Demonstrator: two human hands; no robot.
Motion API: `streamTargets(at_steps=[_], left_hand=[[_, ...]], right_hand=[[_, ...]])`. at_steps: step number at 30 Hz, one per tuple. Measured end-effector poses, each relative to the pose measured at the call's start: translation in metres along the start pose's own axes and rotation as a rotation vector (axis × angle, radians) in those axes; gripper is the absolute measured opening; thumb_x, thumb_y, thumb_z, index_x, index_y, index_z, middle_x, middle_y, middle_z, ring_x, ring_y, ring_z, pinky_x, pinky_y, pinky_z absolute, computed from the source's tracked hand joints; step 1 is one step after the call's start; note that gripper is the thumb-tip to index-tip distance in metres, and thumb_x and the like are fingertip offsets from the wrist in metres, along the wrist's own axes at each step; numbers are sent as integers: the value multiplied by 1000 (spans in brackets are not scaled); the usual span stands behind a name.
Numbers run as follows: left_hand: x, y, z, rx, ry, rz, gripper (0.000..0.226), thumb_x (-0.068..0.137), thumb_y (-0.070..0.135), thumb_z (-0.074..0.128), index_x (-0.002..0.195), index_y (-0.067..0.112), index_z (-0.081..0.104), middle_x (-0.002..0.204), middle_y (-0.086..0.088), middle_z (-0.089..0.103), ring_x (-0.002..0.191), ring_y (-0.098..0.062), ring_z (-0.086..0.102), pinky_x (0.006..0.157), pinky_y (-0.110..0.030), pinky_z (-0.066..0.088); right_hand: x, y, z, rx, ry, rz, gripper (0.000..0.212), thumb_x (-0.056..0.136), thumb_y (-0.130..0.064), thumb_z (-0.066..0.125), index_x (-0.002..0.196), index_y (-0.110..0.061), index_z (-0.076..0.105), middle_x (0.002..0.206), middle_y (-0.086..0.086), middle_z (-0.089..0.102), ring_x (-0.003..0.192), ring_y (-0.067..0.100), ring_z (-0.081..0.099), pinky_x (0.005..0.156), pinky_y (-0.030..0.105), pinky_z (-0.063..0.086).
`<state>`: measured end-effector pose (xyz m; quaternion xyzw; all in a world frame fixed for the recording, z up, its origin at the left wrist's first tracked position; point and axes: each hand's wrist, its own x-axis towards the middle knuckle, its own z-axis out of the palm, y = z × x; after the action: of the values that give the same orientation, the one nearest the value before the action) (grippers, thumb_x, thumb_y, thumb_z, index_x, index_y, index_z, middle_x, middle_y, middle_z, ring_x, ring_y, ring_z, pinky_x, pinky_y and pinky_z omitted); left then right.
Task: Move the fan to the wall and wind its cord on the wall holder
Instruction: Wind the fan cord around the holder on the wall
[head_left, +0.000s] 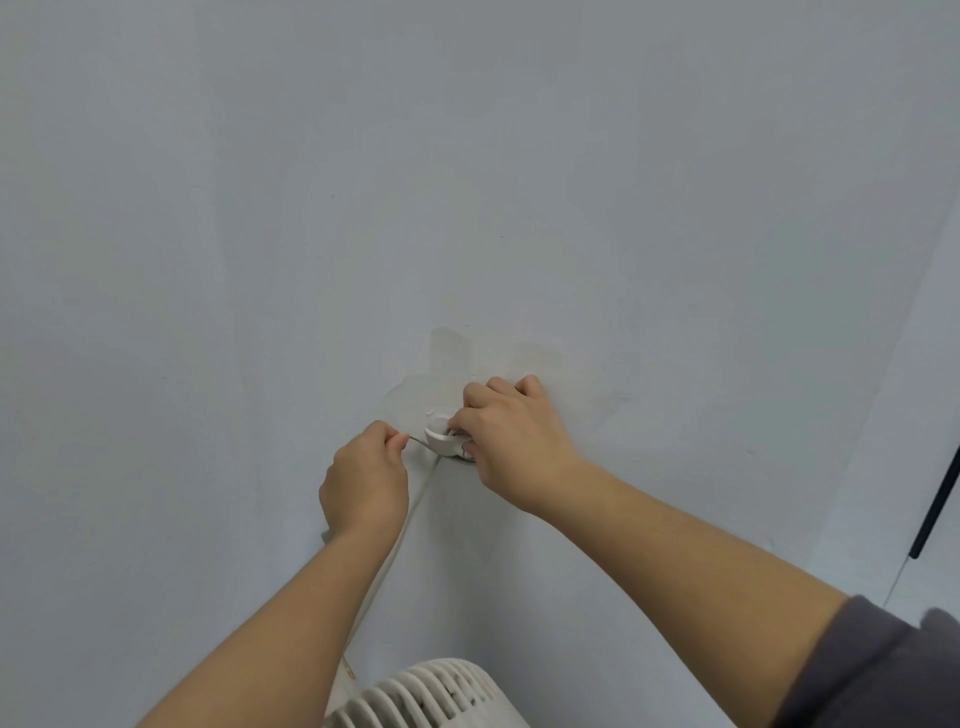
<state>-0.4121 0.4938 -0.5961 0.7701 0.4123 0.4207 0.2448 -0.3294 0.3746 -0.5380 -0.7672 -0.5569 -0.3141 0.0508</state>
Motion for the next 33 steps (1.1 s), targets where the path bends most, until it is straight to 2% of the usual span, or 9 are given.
streamTargets(at_steps=[11,15,18,22,26,29,33], left_hand=[[7,8,6,-44,6,-10,23,97,29,50,84,15,63,76,-3,65,69,-26,57,59,-33,43],[4,11,3,-126,40,45,20,97,27,50,85,19,64,74,2,64,70,-23,58,57,-32,41],[-2,7,-5,-154,41,82,19,96,30,51,85,22,63,72,6,63,69,-20,58,56,-31,41],[-12,-1,-15,-176,12,57,26,94,40,51,78,22,58,65,7,58,64,-18,56,56,-33,45],[-19,-11,-23,-249,9,20,41,97,38,43,69,8,49,57,-1,46,54,-20,41,52,-33,34],[-28,-14,-27,-282,8,15,45,98,35,40,64,6,41,54,-3,40,52,-19,34,52,-33,28],[-33,-8,-28,-300,12,30,45,98,34,40,59,12,34,51,0,35,50,-18,30,51,-32,26]], right_hand=[[-1,-1,1,7,12,1,24,82,-9,60,98,-25,70,88,-6,51,86,18,45,72,30,16],[-1,0,1,16,16,13,25,83,-8,59,99,-24,69,84,-8,43,80,15,32,72,30,14],[0,0,2,34,4,25,25,85,-11,57,102,-24,68,90,-7,49,82,16,36,74,30,16],[0,-3,-1,64,26,42,21,89,-26,52,97,-19,70,93,-3,56,91,21,49,77,31,20],[6,-13,7,34,105,126,32,85,-46,60,84,-16,71,85,0,61,86,23,53,77,35,27],[12,-22,12,-37,143,205,38,77,-55,67,76,-17,68,77,-1,60,77,22,51,75,39,32],[17,-28,14,-62,158,255,43,84,-61,55,84,-19,63,81,-1,57,76,20,38,79,40,31]])
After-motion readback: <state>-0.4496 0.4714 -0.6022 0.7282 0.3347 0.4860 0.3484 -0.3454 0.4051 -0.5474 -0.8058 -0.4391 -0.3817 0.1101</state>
